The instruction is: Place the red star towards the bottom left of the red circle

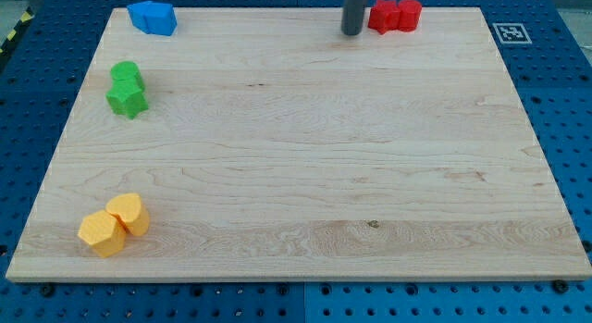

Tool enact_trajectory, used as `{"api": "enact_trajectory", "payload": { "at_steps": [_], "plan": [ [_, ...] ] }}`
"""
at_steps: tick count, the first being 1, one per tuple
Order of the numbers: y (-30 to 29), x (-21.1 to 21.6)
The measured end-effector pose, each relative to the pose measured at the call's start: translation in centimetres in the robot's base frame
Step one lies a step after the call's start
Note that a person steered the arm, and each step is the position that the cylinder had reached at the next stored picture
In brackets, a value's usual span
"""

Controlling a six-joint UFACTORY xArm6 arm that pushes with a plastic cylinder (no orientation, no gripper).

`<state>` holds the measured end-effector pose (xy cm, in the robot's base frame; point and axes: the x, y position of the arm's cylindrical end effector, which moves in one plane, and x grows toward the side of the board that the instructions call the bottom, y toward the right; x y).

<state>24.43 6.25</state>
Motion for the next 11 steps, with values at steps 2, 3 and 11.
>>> {"api": "enact_trajectory", "payload": {
  "at_steps": [2,3,11],
  "plan": [
    [-1.0,-5.2],
    [1.0,-5.1],
    [5.0,4.3]
  ]
}}
